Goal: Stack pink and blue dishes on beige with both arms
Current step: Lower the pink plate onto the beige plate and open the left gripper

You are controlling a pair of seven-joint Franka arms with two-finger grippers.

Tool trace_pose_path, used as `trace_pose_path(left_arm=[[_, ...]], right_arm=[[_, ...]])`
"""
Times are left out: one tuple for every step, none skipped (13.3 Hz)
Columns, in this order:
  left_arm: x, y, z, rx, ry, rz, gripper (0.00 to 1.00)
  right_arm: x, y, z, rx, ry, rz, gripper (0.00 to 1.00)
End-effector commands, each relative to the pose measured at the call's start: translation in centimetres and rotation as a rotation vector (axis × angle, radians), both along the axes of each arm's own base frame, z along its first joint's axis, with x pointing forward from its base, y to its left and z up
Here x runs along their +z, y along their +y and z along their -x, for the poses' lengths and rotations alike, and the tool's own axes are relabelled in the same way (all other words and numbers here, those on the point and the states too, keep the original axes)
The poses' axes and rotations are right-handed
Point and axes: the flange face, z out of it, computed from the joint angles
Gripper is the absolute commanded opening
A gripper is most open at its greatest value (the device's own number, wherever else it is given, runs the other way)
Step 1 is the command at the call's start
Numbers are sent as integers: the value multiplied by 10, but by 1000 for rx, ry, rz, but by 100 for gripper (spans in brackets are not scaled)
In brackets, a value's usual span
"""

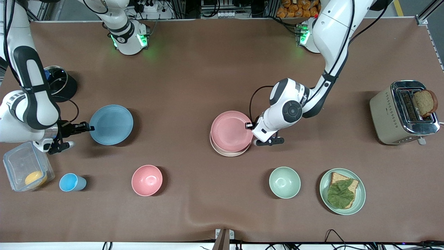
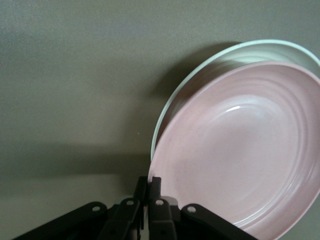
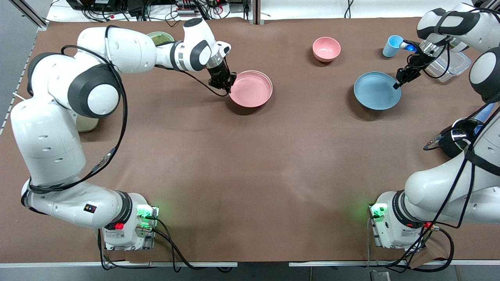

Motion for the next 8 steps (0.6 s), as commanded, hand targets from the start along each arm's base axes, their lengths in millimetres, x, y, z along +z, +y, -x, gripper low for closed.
trace_pose_path(left_arm=[[1, -5, -4, -1, -25, 7, 0], [-1, -5, -8, 2, -29, 10, 0], [0, -6, -9, 2, -32, 13, 0], [-1, -7, -9, 1, -32, 14, 0], [-3, -7, -9, -3, -32, 13, 0], [-5, -6, -9, -2, -31, 13, 0], [-5, -6, -9, -1, -33, 14, 0], [-5, -7, -11, 0, -35, 17, 0]], right_arm=[[5, 3, -7, -13, 3, -10, 0], [6, 3, -7, -12, 7, -12, 0], [8, 3, -8, -18, 7, -9, 0], [8, 5, -8, -21, 14, -10, 0], [8, 6, -8, -24, 19, -9, 0], [8, 6, -8, -27, 20, -8, 0], [8, 6, -8, -27, 20, -8, 0], [9, 6, -9, -28, 17, -7, 0]])
